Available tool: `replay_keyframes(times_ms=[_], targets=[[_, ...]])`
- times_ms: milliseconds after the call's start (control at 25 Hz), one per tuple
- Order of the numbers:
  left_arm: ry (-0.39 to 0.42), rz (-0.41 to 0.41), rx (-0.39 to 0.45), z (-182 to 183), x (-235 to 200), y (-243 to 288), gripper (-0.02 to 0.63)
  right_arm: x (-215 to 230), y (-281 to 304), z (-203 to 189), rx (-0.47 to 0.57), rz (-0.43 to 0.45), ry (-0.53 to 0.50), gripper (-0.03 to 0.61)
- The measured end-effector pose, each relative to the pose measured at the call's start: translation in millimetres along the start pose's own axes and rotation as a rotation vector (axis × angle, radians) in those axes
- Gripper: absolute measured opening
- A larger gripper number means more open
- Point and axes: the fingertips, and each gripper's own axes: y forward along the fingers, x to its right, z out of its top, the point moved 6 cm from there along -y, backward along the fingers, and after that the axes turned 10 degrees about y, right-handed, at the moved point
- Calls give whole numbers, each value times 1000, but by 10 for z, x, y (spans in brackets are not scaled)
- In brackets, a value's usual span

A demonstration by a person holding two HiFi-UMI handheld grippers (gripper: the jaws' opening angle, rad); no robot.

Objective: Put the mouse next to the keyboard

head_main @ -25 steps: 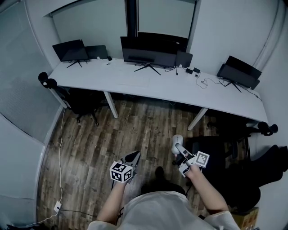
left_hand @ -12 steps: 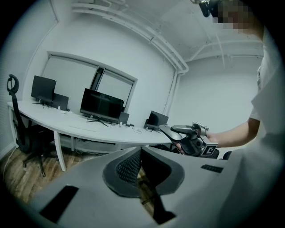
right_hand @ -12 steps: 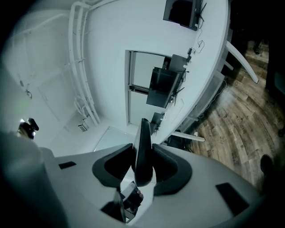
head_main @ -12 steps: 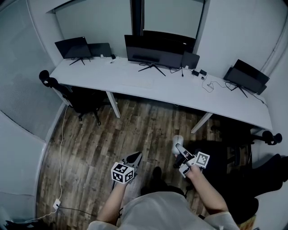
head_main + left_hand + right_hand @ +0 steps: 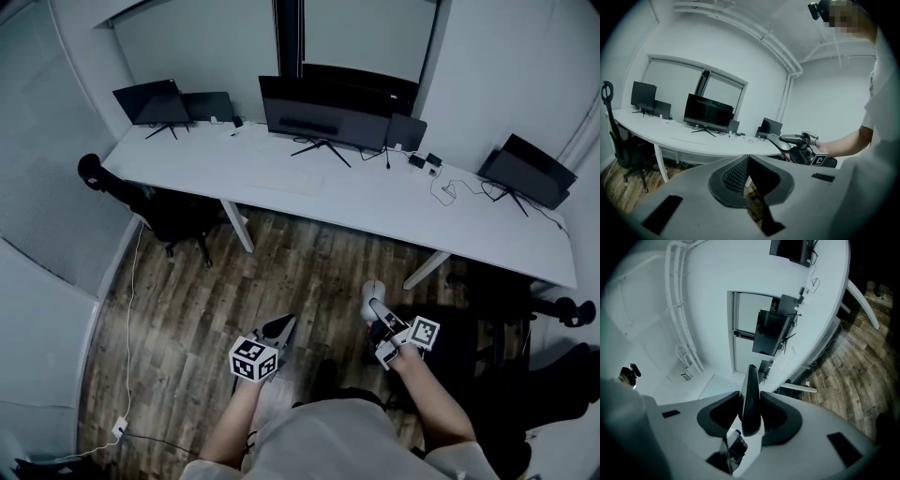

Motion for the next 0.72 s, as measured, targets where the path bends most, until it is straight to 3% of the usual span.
replay_keyframes(times_ms=[280, 720], targets=[[16, 16, -3, 270, -251, 500, 17, -15, 295, 552, -25, 22, 0, 147], [13, 24, 8, 529, -531, 962, 18, -10, 637, 1112, -53, 16, 5, 147]])
